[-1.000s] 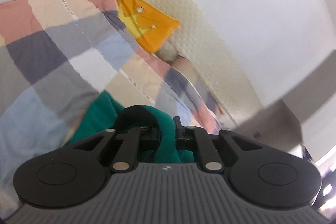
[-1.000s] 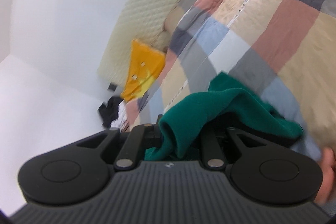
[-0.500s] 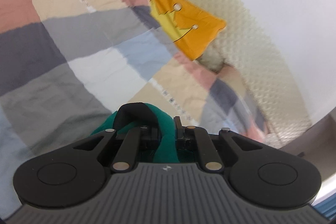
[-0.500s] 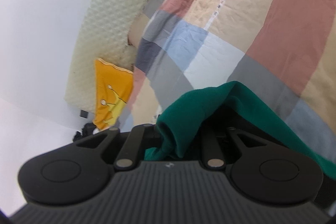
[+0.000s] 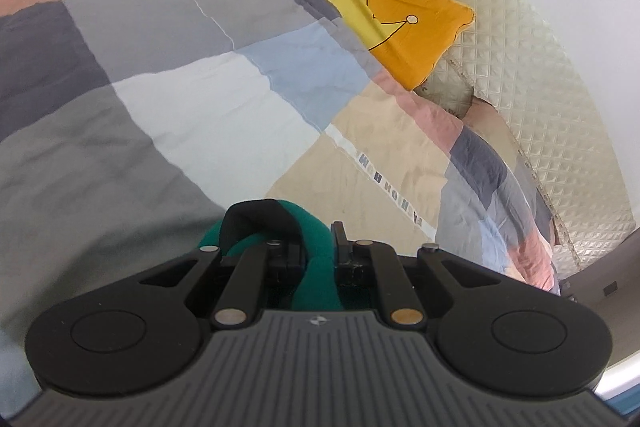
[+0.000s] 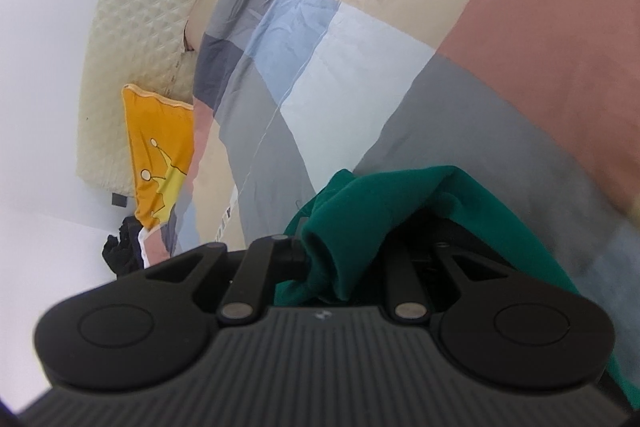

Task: Fold large clothes
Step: 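Open both grippers and release the folded hoodie side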

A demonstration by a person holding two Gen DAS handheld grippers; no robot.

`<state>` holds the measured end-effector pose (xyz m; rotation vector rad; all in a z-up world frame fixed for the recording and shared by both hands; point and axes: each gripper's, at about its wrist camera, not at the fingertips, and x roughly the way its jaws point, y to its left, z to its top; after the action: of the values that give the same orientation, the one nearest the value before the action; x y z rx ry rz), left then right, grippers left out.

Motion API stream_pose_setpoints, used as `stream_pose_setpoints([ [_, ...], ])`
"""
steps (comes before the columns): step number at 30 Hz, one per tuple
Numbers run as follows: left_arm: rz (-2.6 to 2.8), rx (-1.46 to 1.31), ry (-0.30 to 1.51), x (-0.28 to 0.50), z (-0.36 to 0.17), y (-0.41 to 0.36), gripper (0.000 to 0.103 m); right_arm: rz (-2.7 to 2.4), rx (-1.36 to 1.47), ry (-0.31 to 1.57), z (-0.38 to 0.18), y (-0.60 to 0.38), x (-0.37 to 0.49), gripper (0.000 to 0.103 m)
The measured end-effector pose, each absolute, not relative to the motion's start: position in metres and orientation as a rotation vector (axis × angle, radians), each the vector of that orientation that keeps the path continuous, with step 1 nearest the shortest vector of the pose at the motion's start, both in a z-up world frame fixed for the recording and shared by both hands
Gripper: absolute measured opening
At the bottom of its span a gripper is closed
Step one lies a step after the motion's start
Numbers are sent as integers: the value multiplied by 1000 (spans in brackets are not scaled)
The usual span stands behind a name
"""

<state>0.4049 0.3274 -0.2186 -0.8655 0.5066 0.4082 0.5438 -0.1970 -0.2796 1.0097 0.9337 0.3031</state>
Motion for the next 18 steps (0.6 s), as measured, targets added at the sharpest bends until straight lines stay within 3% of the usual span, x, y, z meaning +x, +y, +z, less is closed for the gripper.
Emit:
stream_pose_setpoints([
  [9,366,-896,495,386,-216,329,15,312,940,900,-261,-194,533,25],
  [11,348,-894,505,381,-213,329,18,318,931,894,-255,-195,528,33],
  [12,346,-896,508,378,-211,328,27,321,928,888,-253,-196,526,47],
  [13,341,-900,512,375,-209,328,40,324,928,871,-249,-197,521,67],
  [15,313,-888,517,370,-202,325,60,340,922,830,-240,-201,513,82],
  [18,271,-829,498,359,-189,313,65,402,906,771,-223,-203,501,82],
])
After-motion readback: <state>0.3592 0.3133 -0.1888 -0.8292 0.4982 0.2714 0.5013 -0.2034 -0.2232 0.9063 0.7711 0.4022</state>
